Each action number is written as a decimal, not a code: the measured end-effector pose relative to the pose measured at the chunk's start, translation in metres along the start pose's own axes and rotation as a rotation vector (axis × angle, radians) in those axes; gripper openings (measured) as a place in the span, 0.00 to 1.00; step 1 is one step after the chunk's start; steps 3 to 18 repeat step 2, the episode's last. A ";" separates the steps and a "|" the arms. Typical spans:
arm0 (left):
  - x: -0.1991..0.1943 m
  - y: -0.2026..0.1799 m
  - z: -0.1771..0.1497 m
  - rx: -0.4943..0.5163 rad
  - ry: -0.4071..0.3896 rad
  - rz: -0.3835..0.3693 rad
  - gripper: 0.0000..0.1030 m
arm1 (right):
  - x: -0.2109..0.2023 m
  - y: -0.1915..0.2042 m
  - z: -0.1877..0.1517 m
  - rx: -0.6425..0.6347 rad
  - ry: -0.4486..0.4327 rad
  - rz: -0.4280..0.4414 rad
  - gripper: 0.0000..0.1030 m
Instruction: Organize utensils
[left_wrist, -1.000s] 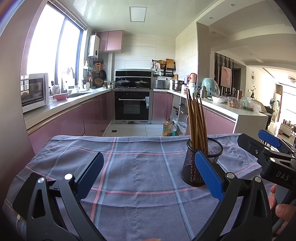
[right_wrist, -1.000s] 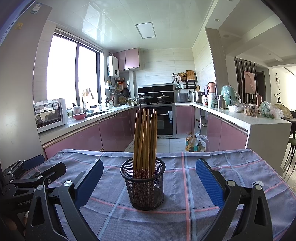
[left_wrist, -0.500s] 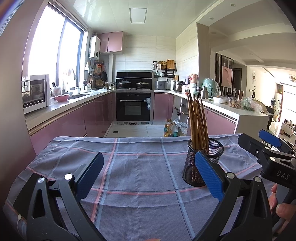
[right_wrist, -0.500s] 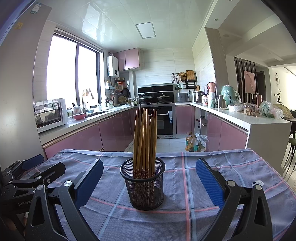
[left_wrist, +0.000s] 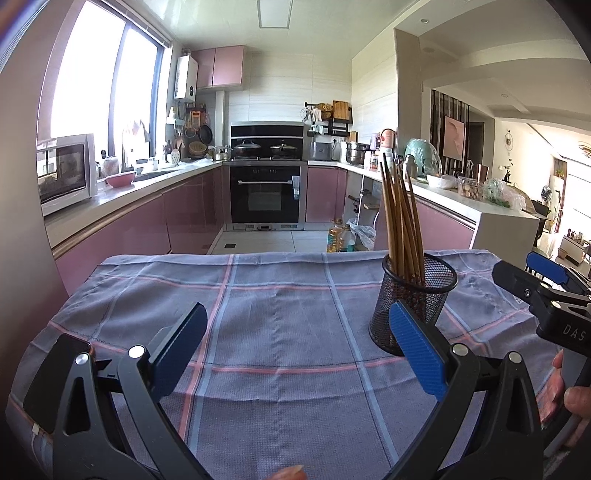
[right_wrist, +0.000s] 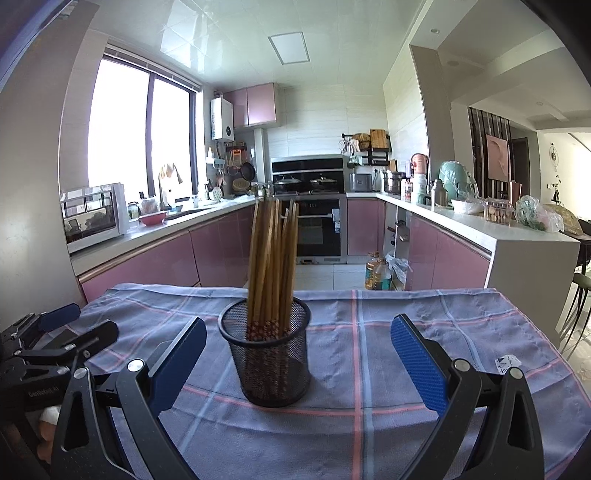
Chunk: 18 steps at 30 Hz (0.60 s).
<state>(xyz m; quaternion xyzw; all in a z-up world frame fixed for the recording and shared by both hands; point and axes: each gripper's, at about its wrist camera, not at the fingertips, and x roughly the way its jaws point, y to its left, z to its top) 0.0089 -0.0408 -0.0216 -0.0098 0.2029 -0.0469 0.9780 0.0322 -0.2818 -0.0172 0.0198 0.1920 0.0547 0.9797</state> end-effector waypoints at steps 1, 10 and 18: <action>0.004 0.003 -0.001 -0.001 0.015 0.009 0.94 | 0.006 -0.010 -0.002 -0.001 0.034 -0.032 0.94; 0.007 0.007 -0.003 0.000 0.030 0.020 0.94 | 0.014 -0.022 -0.004 -0.002 0.075 -0.071 0.94; 0.007 0.007 -0.003 0.000 0.030 0.020 0.94 | 0.014 -0.022 -0.004 -0.002 0.075 -0.071 0.94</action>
